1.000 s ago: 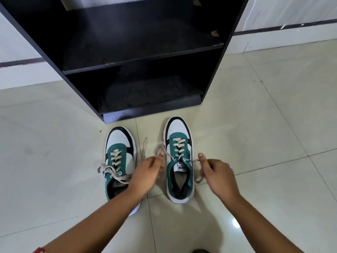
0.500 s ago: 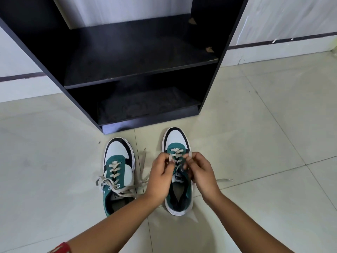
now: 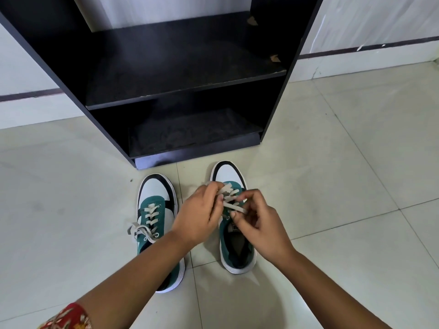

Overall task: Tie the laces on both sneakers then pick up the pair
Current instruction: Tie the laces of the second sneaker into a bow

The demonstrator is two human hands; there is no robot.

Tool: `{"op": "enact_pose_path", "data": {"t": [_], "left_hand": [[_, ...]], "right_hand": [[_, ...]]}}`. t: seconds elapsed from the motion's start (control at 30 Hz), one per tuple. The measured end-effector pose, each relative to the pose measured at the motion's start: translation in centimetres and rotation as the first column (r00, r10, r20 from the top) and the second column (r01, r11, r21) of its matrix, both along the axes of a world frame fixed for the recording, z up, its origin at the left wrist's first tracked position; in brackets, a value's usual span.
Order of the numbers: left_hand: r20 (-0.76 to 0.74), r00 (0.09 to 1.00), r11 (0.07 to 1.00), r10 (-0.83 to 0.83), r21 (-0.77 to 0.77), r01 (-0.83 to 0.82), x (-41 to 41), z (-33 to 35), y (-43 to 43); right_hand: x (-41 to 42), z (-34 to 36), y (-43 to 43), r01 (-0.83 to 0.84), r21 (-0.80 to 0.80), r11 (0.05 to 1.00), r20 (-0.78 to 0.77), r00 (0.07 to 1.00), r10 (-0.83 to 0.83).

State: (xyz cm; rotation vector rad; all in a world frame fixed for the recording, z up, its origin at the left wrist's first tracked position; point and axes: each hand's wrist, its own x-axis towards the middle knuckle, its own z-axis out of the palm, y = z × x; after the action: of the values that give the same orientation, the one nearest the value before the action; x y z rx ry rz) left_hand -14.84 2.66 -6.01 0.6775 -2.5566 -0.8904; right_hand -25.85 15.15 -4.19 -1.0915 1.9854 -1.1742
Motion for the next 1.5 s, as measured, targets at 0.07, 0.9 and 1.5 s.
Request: {"op": "enact_pose_path", "data": {"t": [0.07, 0.9, 1.5], "left_hand": [[0.024, 1.0, 0.999, -0.004, -0.043, 0.005, -0.3, -0.1, -0.1], [0.327, 0.901, 0.957, 0.284, -0.043, -0.286, 3.3, 0.2, -2.0], [0.156, 0.984, 0.996, 0.084, -0.024, -0.081, 2.0, -1.6, 0.7]], "right_hand": [[0.2, -0.3, 0.3, 0.007, -0.043, 0.999, -0.115, 0.993, -0.012], [-7.3, 0.9, 1.8, 0.357, 0.403, 0.843, -0.308, 0.92, -0.243], [-3.9, -1.1, 0.9, 0.08, 0.509, 0.857, -0.328, 0.938, 0.107]]}}
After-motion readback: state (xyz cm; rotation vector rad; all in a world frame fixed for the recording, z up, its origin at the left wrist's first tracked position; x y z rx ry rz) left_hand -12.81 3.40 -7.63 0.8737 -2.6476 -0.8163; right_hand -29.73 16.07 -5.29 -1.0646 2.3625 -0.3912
